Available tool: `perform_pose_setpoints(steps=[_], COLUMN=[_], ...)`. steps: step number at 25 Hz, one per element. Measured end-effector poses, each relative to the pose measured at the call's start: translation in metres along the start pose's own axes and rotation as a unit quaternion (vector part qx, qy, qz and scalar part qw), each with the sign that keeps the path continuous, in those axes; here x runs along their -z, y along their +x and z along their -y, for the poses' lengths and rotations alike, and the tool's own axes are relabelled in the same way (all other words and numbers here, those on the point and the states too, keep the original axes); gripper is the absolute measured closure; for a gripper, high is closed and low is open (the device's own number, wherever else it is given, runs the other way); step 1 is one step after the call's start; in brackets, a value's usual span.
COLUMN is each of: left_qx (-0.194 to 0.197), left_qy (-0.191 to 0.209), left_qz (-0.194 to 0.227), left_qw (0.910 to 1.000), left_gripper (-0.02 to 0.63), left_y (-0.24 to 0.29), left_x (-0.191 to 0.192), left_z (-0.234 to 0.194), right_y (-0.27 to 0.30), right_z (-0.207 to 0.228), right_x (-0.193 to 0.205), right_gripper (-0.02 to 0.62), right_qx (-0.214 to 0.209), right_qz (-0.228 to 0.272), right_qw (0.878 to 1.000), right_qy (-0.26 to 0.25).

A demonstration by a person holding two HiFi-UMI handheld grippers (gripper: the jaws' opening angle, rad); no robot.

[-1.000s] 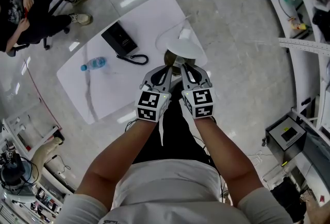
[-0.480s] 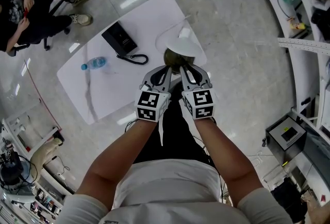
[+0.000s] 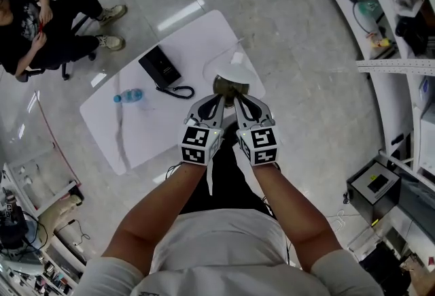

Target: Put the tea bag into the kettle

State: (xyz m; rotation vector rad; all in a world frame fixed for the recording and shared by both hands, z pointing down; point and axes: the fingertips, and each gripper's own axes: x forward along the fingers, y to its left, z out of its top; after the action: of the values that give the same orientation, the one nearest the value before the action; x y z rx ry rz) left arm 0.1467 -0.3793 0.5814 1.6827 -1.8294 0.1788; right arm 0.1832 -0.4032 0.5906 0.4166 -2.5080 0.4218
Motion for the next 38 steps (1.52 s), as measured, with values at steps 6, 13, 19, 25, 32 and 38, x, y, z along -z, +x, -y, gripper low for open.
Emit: perform_pose_setpoints(steps=[6, 13, 19, 25, 32, 38], left_qx=[0.000, 0.002, 0.005, 0.002, -0.012, -0.020], left_qy=[-0.004, 0.007, 0.023, 0.031, 0.041, 0.054], left_qz=[0.038, 0.079, 0.118, 0.162, 0.223, 0.240], left_qw=[0.9993, 0.9968, 0.9928, 0.9863, 0.9738, 0.9690], left_gripper=[0.598, 0.598, 0.598, 0.598, 0.598, 0.598], left_y=[-0.022, -0.051, -0.084, -0.122, -0.156, -0.180], left_x=[-0.045, -0.103, -0.153, -0.207, -0.264, -0.279], left_z=[0.015, 0.025, 0.046, 0.063, 0.066, 0.062], right_y=[-0.026, -0.051, -0.089, -0.125, -0.150, -0.160], right_z=[-0.007, -0.024, -0.037, -0.054, -0.071, -0.093], right_x=[-0.046, -0.104, -0.160, -0.216, -0.271, -0.295], right_gripper=[0.574, 0.584, 0.584, 0.584, 0.584, 0.584], right_qx=[0.004, -0.010, -0.018, -0.022, -0.027, -0.037], right_qz=[0.035, 0.072, 0.123, 0.169, 0.223, 0.243], right_qw=[0.999, 0.997, 0.991, 0.984, 0.971, 0.965], right_qy=[-0.020, -0.031, -0.042, -0.044, -0.079, -0.092])
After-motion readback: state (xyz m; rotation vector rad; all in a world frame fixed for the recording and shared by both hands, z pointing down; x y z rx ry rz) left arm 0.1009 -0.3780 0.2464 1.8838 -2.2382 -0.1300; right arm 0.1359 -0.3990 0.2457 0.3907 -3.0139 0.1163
